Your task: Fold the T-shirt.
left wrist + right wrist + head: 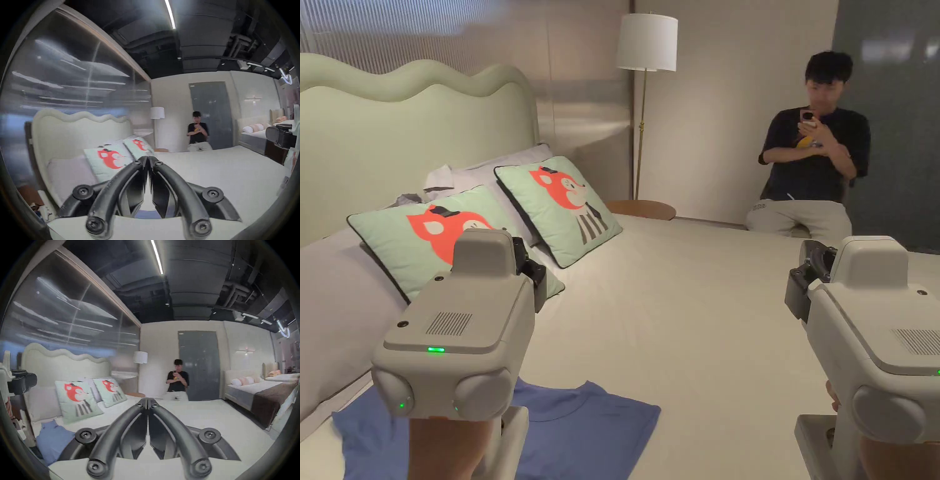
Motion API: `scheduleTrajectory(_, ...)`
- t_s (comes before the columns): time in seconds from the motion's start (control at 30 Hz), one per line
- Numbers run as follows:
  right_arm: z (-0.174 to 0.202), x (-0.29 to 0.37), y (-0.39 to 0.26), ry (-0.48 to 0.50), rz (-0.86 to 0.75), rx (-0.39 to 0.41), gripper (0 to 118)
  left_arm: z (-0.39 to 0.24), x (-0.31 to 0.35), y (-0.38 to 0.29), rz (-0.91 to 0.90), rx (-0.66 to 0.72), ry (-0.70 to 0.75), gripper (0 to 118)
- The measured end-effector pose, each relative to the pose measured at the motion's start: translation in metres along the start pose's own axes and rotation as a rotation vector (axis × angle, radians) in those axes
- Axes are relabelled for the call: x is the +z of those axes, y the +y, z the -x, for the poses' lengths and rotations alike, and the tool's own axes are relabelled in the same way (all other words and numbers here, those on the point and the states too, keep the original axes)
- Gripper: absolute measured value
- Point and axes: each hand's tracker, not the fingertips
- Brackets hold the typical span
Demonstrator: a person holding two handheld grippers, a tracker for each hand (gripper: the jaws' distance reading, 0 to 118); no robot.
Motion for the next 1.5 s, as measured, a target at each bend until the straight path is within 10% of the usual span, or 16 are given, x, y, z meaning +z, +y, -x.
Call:
scheduleTrajectory(0.5, 0.031, -0.065, -0.076, 0.069, 0.181, -0.011, 0, 0.023, -0.062, -0.099, 0.463, 0.006, -0.015, 2)
scheduleTrajectory(0.57, 0.03, -0.073, -0.09, 0.068, 0.218, -0.012, 0, 0.023, -0.075, -0.125, 0.585, 0.057, -0.035, 28)
scheduleTrajectory(0.63, 0.029, -0.08, -0.102, 0.067, 0.249, -0.015, 0, 0.024, -0.086, -0.149, 0.683, 0.119, -0.057, 81)
scheduleTrajectory(0.7, 0.03, -0.079, -0.107, 0.063, 0.276, -0.012, 0, 0.022, -0.096, -0.176, 0.78, 0.14, -0.054, 96)
scheduleTrajectory(1.07, 0.015, -0.096, -0.143, 0.036, 0.363, -0.019, 0, 0.001, -0.121, -0.272, 1.055, 0.098, 0.004, 94)
scheduleTrajectory(1.17, 0.011, -0.098, -0.147, 0.027, 0.375, -0.021, 0, 0.0, -0.12, -0.264, 1.046, 0.085, 0.004, 71)
scheduleTrajectory(1.27, 0.011, -0.093, -0.14, 0.027, 0.377, -0.032, 0, 0.004, -0.124, -0.258, 0.997, 0.034, 0.024, 5)
scheduleTrajectory(1.5, -0.01, -0.074, -0.118, 0.006, 0.33, -0.04, 0, 0.015, -0.108, -0.205, 0.874, 0.154, 0.025, 3)
